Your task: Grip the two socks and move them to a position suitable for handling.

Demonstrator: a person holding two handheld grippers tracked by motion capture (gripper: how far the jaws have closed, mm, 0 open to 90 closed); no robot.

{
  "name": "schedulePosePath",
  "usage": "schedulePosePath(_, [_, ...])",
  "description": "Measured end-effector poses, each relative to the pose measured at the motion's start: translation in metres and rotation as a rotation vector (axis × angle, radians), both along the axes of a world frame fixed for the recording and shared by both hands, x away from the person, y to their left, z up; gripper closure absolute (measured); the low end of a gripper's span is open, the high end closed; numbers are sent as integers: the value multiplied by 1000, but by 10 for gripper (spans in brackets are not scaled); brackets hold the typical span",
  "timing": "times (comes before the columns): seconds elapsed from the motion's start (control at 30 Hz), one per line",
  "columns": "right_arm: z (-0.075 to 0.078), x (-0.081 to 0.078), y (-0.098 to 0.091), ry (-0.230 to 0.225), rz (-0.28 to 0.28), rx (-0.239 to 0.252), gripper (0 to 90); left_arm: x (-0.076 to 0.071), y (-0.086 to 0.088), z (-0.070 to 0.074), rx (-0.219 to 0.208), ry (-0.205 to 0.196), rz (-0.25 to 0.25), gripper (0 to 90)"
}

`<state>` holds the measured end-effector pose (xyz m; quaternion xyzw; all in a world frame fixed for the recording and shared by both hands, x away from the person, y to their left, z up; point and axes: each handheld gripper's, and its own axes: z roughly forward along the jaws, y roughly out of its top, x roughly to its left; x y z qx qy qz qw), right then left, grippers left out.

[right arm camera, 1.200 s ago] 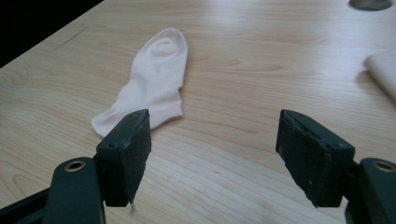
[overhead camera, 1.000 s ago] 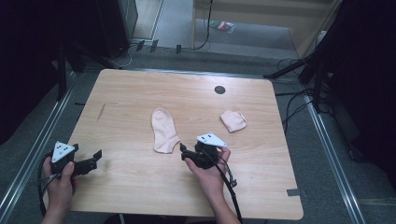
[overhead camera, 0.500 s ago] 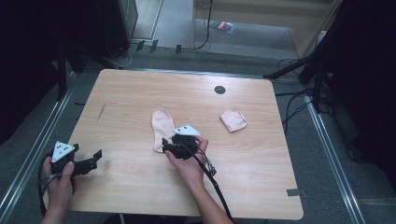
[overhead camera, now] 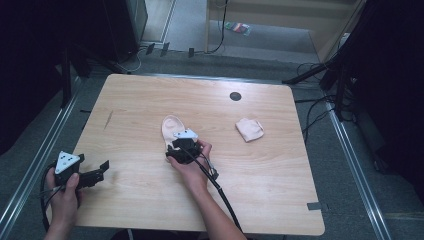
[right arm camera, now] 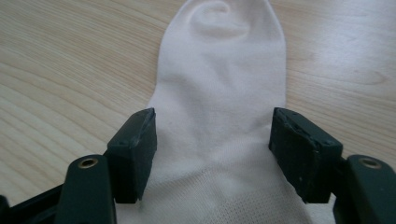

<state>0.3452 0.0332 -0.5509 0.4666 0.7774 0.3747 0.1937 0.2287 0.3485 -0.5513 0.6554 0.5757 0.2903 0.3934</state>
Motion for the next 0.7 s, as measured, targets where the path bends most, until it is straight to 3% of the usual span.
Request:
schedulePosePath(0.03, [-1, -2, 1, -23, -23, -36, 369, 0, 0, 0, -1, 0, 1, 81])
schedulePosePath(0.1, [-1, -3, 1, -25, -44, -36, 430, 0, 0, 0, 0, 0, 4, 81])
schedulePosePath(0.17, [-1, -3, -2, -36, -54, -36, 588, 0, 0, 0, 0, 1, 4, 81])
schedulePosePath(0.2, [-1, -3, -2, -36, -54, -36, 588, 0, 0, 0, 0, 1, 4, 81])
schedulePosePath(0.23, [0, -2, -5, -36, -43, -40, 795, 0, 0, 0, 1, 1, 4, 81])
schedulePosePath(0.27, [1, -1, -7, -34, -36, -49, 857, 0, 0, 0, 4, 3, 3, 81])
schedulePosePath(0.33, [3, 1, -8, -21, -26, -51, 871, 0, 0, 0, 8, 4, 2, 81])
schedulePosePath(0.37, [6, 5, -13, -5, 6, -52, 878, 0, 0, 0, 8, 4, 2, 81])
schedulePosePath(0.43, [8, 5, -14, -24, 19, -58, 879, 0, 0, 0, 4, 3, 2, 81])
schedulePosePath(0.5, [18, 2, -18, -83, 53, -66, 880, 0, 0, 0, -2, -1, 5, 81])
schedulePosePath(0.6, [47, -11, -30, -166, 130, -12, 880, 0, 0, 0, 1, 0, 3, 81])
schedulePosePath(0.67, [54, -15, -34, -184, 153, 3, 880, 0, 0, 0, 1, 1, 2, 81])
schedulePosePath(0.7, [67, -24, -41, -213, 192, 10, 880, 1, -1, 0, -2, -2, 5, 81])
